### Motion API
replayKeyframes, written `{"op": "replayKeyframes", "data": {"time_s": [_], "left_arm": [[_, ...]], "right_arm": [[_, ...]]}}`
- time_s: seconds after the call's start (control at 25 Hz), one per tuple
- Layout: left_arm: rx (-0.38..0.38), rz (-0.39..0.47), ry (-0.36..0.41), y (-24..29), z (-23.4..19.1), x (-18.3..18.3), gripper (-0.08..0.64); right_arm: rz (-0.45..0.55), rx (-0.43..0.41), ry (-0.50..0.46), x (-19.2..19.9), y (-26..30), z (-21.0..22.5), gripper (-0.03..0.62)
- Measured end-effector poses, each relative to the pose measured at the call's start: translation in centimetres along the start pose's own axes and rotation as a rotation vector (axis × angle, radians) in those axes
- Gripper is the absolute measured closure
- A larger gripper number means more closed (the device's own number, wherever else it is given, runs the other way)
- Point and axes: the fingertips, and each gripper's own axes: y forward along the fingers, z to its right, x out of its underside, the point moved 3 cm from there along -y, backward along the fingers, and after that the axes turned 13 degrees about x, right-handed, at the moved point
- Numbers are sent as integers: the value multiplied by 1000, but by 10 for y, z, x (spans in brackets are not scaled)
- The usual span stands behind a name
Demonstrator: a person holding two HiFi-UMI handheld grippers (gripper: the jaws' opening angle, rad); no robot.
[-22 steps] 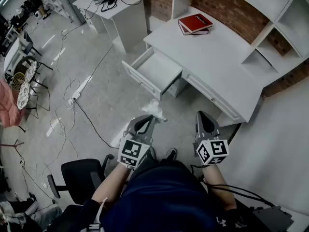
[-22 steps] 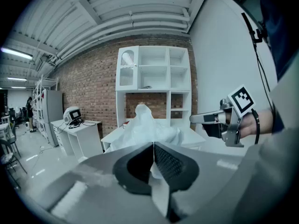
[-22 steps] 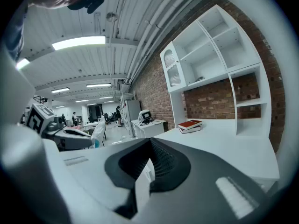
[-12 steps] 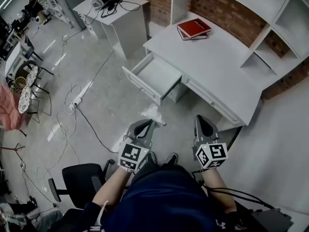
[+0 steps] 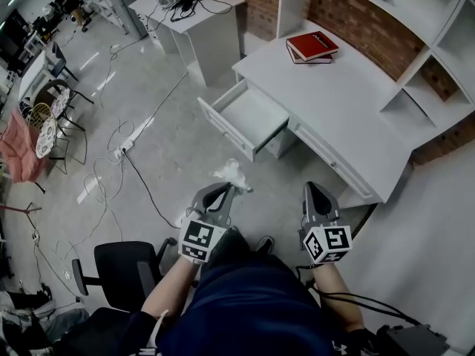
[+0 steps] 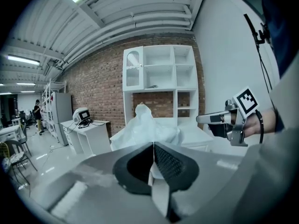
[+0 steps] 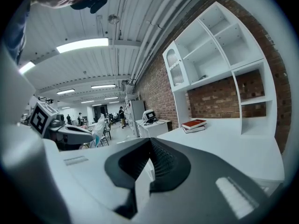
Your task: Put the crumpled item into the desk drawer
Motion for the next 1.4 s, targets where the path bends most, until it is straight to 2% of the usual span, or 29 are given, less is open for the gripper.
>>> {"op": "replayKeyframes", "data": {"time_s": [0.32,0.64,1.08,1.4], "left_arm": [[-28,-10,-34,9,-38,13,552],[13,9,-47,35,-102,5,552],[64,39,-71,52,-197,3,552],[68,26,-110,61,-227,13,552]], "right_arm": [[-31,-12,-6,8,34,-7,589],[-66,20,-42,-3,89,-22,591],[-89,49,-78,-21,169,-70,591],[-124,51,-92,-20,198,-81,591]]}}
